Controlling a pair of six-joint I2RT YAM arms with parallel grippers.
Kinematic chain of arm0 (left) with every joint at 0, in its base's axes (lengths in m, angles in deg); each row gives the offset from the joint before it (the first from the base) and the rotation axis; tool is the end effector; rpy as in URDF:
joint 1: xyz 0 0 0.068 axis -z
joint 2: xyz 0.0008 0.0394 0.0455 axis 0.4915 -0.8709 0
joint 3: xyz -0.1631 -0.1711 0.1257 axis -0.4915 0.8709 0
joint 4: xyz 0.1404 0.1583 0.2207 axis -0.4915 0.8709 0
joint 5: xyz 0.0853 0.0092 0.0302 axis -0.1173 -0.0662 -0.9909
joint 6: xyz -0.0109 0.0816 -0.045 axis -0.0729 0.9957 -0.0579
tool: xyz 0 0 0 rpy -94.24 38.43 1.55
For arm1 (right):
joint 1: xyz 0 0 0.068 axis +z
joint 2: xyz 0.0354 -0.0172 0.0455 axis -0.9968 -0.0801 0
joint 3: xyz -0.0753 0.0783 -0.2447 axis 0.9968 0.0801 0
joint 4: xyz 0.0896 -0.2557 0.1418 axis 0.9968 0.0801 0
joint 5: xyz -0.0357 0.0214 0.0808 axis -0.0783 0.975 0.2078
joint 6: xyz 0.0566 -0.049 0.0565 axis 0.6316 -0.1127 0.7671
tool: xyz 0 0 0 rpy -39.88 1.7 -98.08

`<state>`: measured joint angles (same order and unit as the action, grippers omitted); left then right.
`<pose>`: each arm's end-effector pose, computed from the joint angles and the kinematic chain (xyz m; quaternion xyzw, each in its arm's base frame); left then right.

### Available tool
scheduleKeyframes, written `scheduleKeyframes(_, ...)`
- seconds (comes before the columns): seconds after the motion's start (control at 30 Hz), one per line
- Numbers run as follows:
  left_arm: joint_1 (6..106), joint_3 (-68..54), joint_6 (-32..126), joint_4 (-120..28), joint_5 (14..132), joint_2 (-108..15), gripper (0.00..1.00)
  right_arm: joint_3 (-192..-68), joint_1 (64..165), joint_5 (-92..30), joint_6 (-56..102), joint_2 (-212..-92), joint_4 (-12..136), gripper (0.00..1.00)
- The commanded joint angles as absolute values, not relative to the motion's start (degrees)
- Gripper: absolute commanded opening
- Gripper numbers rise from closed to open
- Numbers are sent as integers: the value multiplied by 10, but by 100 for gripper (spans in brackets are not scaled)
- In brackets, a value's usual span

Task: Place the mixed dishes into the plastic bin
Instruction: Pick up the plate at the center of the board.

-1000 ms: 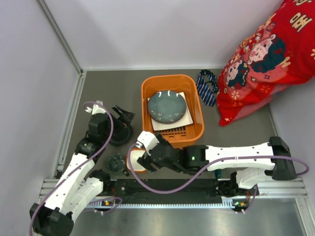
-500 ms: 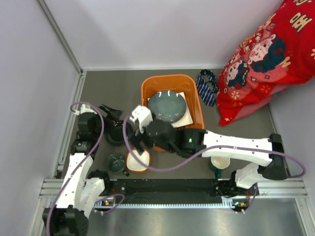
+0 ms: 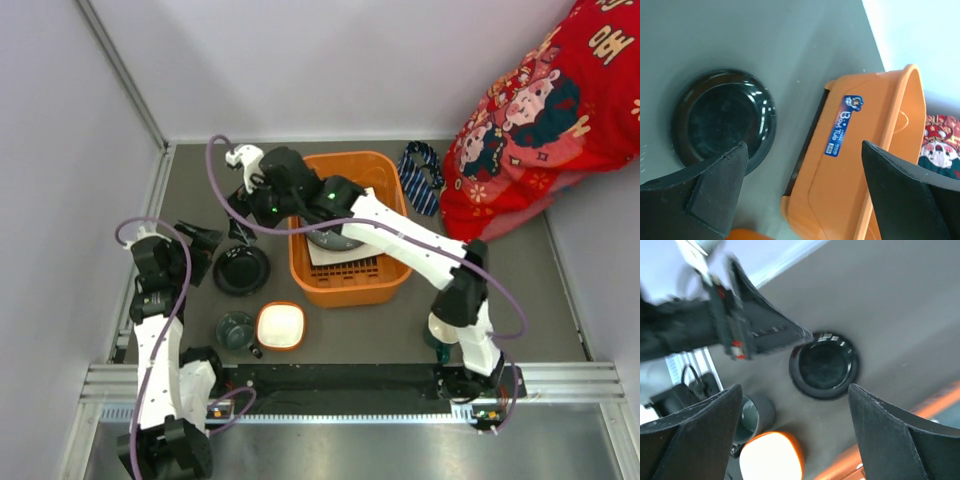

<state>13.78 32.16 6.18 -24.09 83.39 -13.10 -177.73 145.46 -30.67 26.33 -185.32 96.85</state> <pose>0.2585 0.0441 0.2260 -0.4059 0.7510 -0.2915 0.4316 0.2628 0.4790 0.3850 -0.3902 0.7538 0.3486 0.3974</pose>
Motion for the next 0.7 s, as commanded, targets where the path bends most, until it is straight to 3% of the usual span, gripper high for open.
scheduleKeyframes(0.0,114,326,66,-212,834,-103,99,-1838,1430,-234,278,-1915,1007,85)
scheduleKeyframes(0.67,105,358,64,-182,785,-84,90,-1911,1402,-208,328,-2103,967,84)
